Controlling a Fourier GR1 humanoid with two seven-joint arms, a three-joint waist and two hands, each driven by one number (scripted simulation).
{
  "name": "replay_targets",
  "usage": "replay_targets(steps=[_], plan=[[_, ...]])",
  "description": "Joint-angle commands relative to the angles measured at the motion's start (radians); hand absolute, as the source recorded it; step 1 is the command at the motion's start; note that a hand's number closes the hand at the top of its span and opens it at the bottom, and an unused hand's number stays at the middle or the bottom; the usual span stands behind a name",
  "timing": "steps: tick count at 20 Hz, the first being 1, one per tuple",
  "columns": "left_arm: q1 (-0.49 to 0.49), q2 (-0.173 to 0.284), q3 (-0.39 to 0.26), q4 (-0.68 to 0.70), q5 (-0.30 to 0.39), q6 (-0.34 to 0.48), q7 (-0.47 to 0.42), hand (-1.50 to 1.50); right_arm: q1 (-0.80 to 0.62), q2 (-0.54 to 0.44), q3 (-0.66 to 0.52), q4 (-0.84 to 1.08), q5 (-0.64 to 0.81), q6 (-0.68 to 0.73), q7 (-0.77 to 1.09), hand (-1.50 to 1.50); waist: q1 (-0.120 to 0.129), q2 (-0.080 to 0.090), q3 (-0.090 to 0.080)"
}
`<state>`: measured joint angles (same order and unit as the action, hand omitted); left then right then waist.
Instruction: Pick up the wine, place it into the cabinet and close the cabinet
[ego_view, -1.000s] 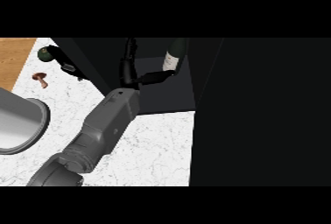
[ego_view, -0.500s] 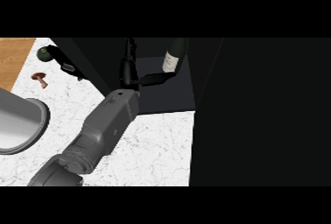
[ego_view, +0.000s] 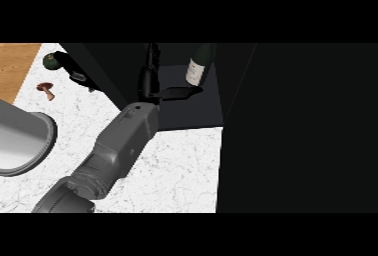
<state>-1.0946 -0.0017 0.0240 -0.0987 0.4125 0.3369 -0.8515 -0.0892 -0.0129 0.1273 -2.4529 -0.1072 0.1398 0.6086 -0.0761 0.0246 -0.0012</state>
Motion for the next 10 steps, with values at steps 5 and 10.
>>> replay_targets(steps=[5, 10], plan=[[0.056, 0.002, 0.021, -0.017, 0.038, -0.082, -0.014, -1.5, -0.015, -0.011, -0.036, -0.042, -0.051, -0.008, 0.037, -1.5, 0.026, -0.01, 0.0], [0.065, 0.002, 0.004, -0.039, 0.085, -0.114, -0.008, -1.5, -0.048, -0.016, -0.021, -0.035, -0.035, -0.028, 0.072, -1.5, 0.031, -0.016, 0.0]])
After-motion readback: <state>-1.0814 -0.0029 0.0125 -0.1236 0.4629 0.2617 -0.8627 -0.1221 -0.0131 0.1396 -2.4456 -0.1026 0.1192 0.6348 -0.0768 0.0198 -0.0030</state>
